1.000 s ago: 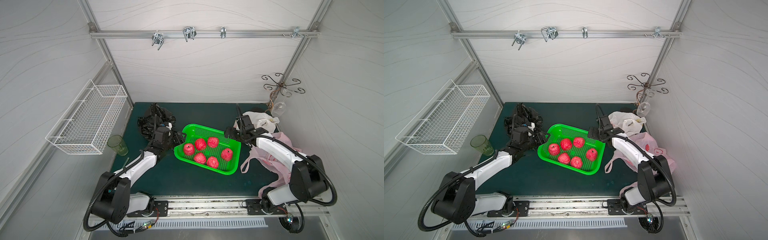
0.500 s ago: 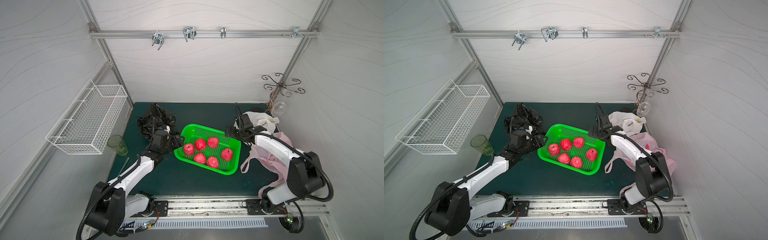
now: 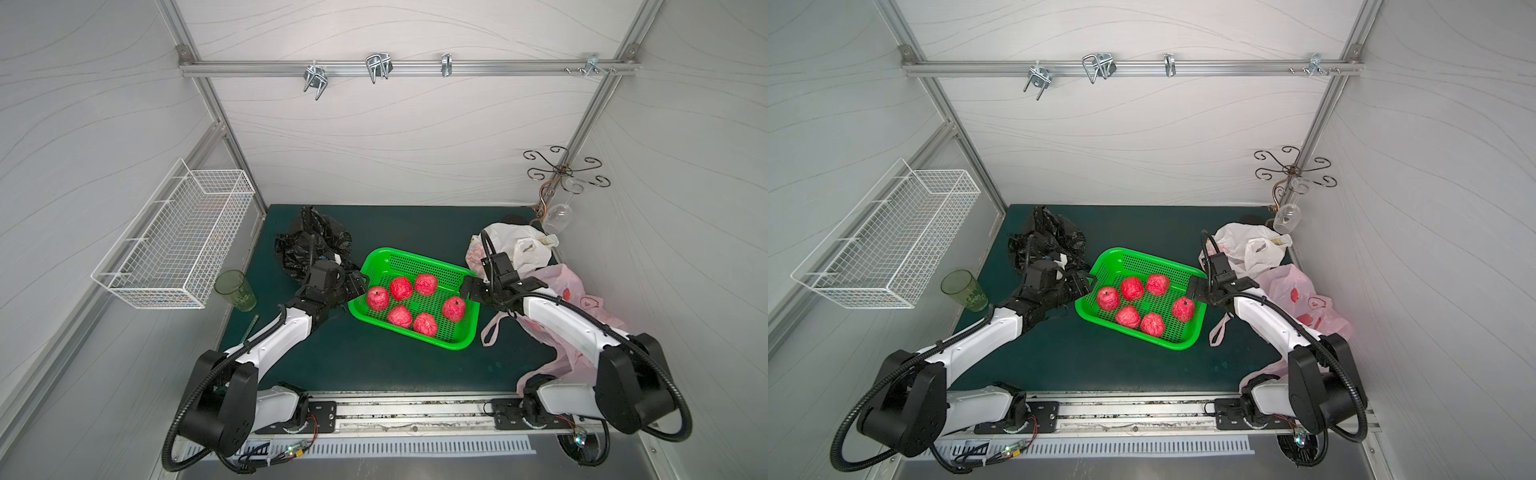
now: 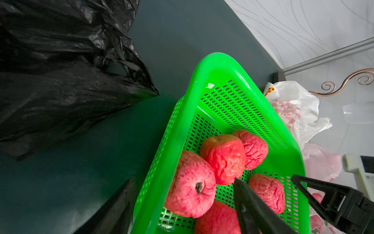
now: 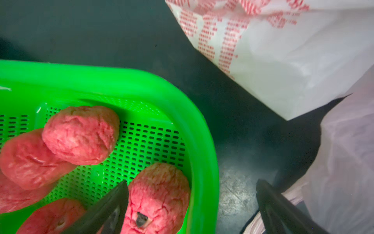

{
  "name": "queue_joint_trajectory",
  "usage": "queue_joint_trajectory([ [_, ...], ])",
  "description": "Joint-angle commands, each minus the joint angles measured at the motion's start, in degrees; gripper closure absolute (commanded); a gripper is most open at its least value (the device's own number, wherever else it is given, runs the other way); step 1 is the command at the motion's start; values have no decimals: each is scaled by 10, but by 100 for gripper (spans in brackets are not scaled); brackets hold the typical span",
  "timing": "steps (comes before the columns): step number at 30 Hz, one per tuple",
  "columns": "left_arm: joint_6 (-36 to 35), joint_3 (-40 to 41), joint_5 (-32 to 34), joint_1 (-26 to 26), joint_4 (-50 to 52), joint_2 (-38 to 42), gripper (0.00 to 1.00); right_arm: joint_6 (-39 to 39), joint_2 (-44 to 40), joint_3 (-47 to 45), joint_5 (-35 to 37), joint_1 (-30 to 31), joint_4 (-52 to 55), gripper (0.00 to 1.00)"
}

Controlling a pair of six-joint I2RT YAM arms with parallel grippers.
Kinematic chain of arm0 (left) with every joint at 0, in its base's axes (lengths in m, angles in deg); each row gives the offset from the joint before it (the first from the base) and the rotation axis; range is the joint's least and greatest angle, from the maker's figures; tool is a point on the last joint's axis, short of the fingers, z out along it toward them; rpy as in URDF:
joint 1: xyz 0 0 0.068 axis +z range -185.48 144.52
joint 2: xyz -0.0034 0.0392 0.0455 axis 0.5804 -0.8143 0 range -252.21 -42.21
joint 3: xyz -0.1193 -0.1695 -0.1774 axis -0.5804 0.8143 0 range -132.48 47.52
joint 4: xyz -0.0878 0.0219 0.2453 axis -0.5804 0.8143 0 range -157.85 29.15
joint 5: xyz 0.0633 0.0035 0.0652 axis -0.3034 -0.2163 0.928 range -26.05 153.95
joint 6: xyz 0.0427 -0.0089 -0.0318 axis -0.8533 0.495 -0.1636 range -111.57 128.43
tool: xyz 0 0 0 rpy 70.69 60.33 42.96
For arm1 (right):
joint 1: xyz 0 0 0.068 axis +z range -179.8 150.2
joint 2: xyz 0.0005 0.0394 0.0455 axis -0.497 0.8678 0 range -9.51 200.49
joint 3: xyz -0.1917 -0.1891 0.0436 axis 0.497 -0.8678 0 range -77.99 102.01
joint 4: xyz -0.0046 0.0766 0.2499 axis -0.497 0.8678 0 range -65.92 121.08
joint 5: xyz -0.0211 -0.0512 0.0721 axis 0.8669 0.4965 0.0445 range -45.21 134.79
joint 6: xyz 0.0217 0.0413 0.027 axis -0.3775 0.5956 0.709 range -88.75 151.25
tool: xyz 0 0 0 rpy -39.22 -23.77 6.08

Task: Untie the knot of a plastic bag & take out the apple
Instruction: Adjust the basket at the center of the board.

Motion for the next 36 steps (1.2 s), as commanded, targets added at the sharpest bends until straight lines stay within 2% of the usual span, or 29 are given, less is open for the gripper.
queue_joint_trajectory([
  [1, 10, -2, -12, -3, -36, 1, 22, 22, -1, 9, -37, 6, -27, 1],
  [20, 35, 36, -31, -28, -18, 67, 23, 14, 110, 146, -45, 7, -7, 1],
  [30, 48, 36, -2, -74, -1, 95, 23, 4, 193, 225, -52, -3, 5, 1],
  [36, 43, 36, 6, -75, 0, 86, 23, 10, 209, 242, -61, -3, 8, 1],
])
